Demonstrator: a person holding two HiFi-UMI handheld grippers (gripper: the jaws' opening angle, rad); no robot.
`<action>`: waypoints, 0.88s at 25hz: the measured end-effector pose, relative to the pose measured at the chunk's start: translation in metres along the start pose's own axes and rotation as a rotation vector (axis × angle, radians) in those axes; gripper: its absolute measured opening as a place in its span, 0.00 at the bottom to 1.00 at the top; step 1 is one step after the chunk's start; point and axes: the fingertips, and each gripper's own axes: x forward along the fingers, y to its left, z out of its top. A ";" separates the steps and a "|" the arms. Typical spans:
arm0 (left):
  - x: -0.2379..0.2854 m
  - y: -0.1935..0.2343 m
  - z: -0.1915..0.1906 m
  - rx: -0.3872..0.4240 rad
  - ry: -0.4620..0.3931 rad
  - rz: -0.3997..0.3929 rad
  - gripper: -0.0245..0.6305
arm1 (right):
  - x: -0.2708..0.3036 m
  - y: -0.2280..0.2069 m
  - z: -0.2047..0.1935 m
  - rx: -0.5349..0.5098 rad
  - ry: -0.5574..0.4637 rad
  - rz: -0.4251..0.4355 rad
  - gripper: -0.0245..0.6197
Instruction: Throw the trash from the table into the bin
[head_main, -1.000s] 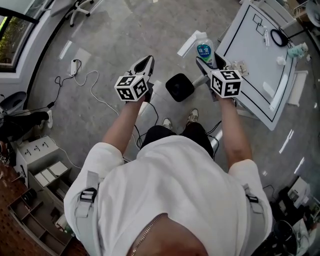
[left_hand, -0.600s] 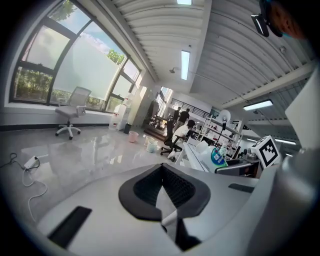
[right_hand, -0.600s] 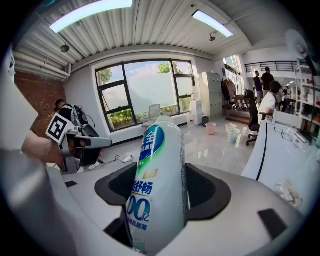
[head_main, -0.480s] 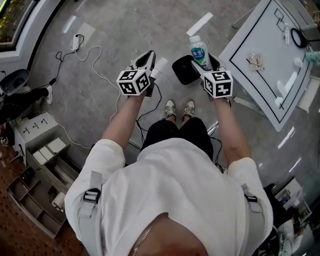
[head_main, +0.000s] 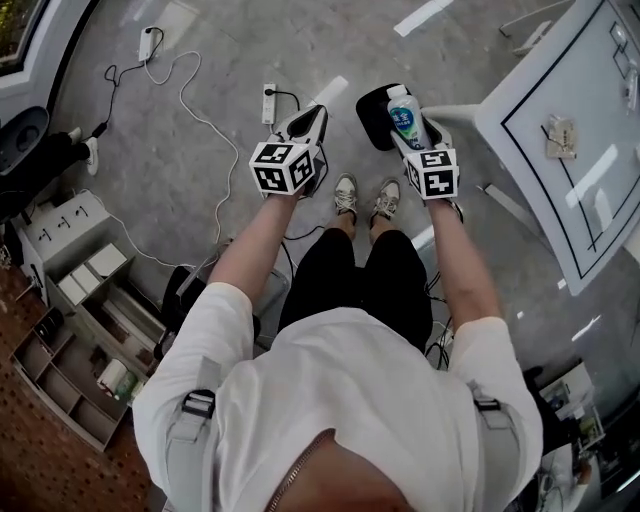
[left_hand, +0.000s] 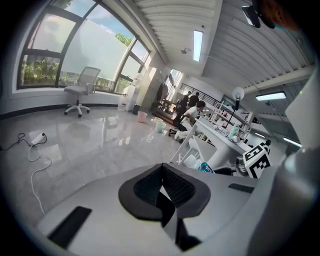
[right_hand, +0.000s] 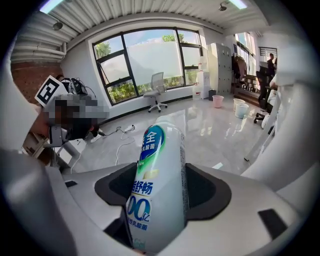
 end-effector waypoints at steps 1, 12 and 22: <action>0.007 0.005 -0.012 -0.003 0.007 0.003 0.05 | 0.014 -0.003 -0.012 -0.003 0.012 0.002 0.52; 0.104 0.075 -0.165 -0.039 0.072 0.029 0.05 | 0.179 -0.045 -0.152 -0.066 0.125 0.018 0.52; 0.140 0.118 -0.232 -0.060 0.091 0.060 0.05 | 0.265 -0.062 -0.219 -0.111 0.199 0.025 0.52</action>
